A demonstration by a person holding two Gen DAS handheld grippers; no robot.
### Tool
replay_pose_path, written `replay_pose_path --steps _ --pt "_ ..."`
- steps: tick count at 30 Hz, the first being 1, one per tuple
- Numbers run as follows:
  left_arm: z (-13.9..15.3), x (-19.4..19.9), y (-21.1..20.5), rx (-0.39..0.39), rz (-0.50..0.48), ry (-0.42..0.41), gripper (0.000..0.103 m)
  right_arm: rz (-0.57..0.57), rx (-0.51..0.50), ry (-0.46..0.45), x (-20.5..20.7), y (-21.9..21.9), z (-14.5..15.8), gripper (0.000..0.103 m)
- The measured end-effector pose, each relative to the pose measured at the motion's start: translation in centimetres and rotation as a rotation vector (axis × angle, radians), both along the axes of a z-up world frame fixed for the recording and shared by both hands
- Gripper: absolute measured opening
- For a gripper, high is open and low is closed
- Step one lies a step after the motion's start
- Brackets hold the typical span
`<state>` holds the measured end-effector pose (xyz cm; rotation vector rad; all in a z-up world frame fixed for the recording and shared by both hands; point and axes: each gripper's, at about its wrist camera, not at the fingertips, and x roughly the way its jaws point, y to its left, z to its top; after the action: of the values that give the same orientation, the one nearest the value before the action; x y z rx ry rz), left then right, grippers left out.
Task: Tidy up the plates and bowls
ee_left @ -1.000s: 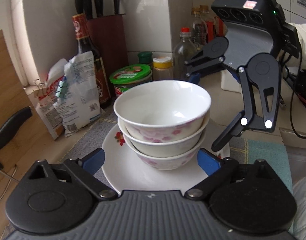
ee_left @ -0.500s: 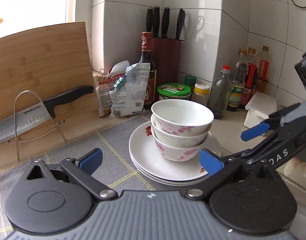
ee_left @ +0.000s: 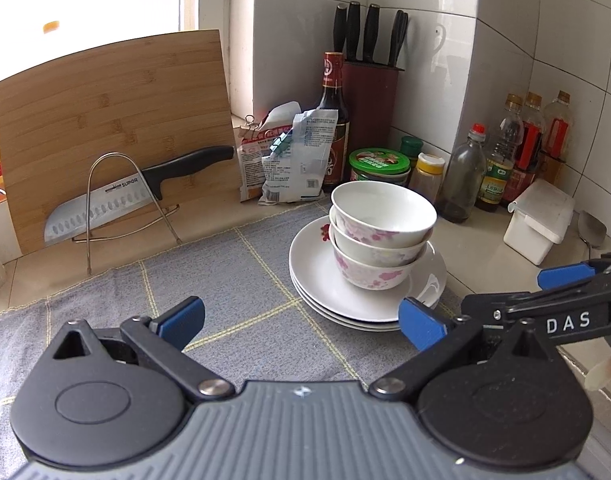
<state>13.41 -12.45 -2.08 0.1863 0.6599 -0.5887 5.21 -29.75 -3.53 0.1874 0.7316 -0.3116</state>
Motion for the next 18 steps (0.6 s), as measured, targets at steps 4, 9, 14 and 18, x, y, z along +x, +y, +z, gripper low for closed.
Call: replay_pose_path --steps 4,9,14,18 --pt "0.0 -0.1 0.2 0.011 0.02 0.011 0.102 -0.006 -0.009 -0.008 -0.1 0.5 0.2 0.103" --pt "0.2 0.0 0.5 0.023 0.044 0.003 0.102 -0.003 -0.015 -0.011 0.1 0.8 0.4 0.103" --pt "0.4 0.1 0.7 0.025 0.05 0.003 0.102 0.003 -0.028 -0.011 0.3 1.2 0.7 0.103" --pt "0.5 0.2 0.7 0.027 0.051 0.007 0.102 0.004 -0.03 -0.008 0.3 1.2 0.8 0.103"
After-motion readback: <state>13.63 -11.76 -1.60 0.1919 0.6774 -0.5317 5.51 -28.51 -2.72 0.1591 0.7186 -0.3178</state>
